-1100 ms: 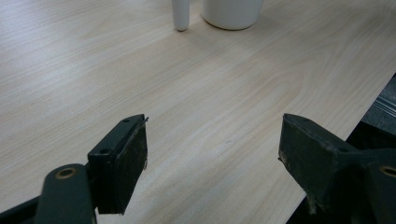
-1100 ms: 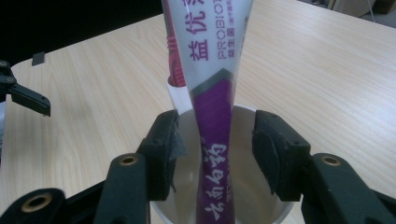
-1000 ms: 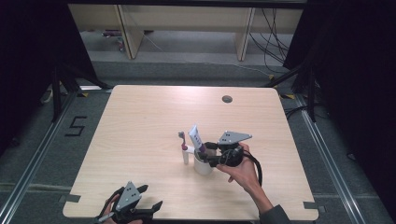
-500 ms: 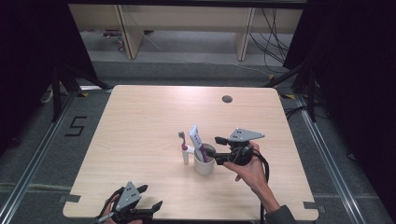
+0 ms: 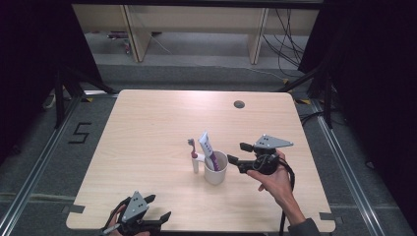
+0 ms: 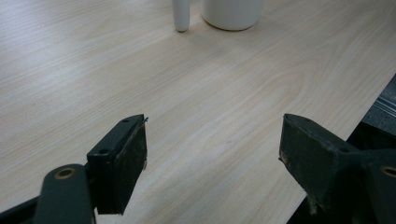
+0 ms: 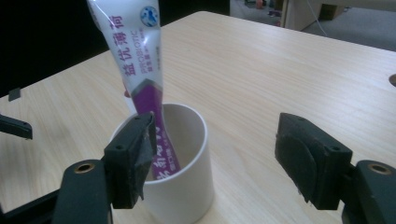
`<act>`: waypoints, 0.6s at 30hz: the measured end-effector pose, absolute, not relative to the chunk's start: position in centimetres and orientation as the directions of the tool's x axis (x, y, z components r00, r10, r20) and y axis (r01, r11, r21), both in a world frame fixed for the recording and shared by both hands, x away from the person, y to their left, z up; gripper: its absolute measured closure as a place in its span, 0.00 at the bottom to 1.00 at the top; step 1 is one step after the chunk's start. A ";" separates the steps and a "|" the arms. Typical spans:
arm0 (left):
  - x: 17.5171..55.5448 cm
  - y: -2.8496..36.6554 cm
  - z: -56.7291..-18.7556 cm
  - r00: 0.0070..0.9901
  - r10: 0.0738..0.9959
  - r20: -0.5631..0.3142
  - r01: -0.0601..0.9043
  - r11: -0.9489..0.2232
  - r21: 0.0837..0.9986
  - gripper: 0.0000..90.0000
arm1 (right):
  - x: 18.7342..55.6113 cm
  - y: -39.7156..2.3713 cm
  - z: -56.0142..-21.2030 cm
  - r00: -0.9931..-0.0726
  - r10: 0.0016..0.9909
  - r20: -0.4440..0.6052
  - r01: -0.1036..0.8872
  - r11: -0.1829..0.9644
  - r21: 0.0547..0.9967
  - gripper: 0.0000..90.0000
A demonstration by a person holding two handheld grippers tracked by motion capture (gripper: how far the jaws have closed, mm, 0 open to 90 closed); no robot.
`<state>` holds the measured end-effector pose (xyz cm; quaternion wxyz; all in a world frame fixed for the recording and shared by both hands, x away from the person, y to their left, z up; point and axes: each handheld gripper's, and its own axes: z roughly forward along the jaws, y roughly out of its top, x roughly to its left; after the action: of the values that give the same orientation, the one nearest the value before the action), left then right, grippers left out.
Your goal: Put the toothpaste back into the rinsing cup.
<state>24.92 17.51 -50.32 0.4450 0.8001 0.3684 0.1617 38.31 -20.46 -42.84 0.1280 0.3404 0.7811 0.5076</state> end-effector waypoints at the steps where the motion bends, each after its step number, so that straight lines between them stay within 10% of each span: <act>1: 24.9 17.5 -50.3 0.676 0.734 -0.068 0.445 -0.333 0.832 0.25 | 38.2 -20.6 -42.9 -0.728 0.667 0.159 0.409 0.236 0.882 0.33; 18: 25.0 17.7 -50.3 0.672 0.737 -0.068 0.445 -0.329 0.833 0.20 | 37.6 -23.5 -43.4 -0.687 0.713 0.138 0.413 0.227 0.882 0.22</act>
<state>25.04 17.71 -50.26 0.4456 0.7985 0.3701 0.1637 37.61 -23.50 -43.44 0.1492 0.3662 0.7690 0.5023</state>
